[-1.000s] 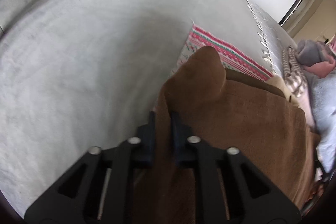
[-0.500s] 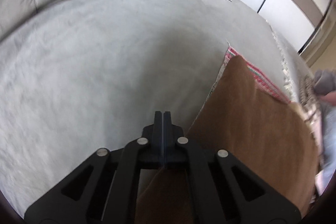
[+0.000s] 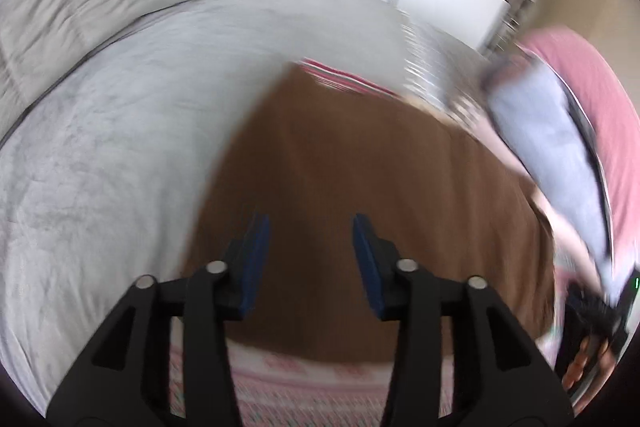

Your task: Fold large clothes

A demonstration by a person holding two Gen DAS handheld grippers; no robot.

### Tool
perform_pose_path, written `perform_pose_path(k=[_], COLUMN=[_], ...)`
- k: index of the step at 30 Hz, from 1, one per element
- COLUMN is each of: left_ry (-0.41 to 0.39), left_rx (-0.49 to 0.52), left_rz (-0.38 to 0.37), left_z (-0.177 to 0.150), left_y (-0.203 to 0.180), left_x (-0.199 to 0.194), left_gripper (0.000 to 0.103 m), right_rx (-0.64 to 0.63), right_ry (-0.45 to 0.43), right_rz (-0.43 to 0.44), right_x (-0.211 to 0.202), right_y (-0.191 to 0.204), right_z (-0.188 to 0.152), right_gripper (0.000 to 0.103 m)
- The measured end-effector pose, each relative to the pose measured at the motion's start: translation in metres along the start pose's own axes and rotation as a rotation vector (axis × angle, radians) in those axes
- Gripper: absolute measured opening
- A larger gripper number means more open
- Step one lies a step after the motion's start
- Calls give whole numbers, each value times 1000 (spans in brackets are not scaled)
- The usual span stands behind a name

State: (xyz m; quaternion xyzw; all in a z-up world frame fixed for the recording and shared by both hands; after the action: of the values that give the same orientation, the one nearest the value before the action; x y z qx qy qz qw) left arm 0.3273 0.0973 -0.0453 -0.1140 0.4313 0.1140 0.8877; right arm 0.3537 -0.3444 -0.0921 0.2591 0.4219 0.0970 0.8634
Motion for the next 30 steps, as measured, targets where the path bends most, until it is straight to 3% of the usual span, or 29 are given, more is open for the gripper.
perform_pose_path(k=[2, 5, 7, 9, 12, 15, 18, 21, 26, 29, 30], left_ry=[-7, 19, 34, 46, 64, -17, -58, -42, -29, -41, -42], left_rx=[42, 65, 53, 56, 136, 282, 404, 397, 426, 440, 443], left_rz=[-40, -51, -40, -47, -40, -44, 9, 45, 71, 88, 88], left_z=[-18, -38, -52, -69, -85, -94, -106, -112, -109, -107, -106], left_y=[-22, -40, -43, -49, -71, -110, -141, -145, -144, -146, -146], left_x=[-14, -9, 4, 19, 35, 26, 29, 47, 54, 58, 59], left_gripper=[63, 64, 64, 64, 64, 65, 65, 67, 71, 72, 72], right_rx=[76, 126, 154, 145, 91, 22, -1, 9, 74, 183, 243], right_ry=[-34, -83, -59, -3, -4, 13, 28, 46, 59, 66, 67], right_rz=[62, 17, 22, 28, -3, -74, -107, -101, -121, -41, 22], right_x=[-16, -21, -10, 6, 11, 20, 26, 41, 26, 19, 23], right_y=[-6, -30, -43, -49, -49, -43, -49, -59, -64, -72, -78], right_z=[-18, -37, -44, -52, -47, -47, -56, -58, -73, -88, -89], right_gripper=[54, 54, 54, 54, 53, 53, 53, 56, 56, 56, 56])
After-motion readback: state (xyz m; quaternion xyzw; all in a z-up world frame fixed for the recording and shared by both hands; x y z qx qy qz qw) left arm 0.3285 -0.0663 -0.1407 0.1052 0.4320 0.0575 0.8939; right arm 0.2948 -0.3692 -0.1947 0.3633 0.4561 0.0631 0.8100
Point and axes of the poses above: each gripper's, at about its wrist camera, not at the fingertips, and x roughly the way its jaws point, y to its left, z to its top, the point moved 6 cm from there along x, roughly the way its jaws point, and after that the axes turned 10 degrees about z, right-handed, at the moved point
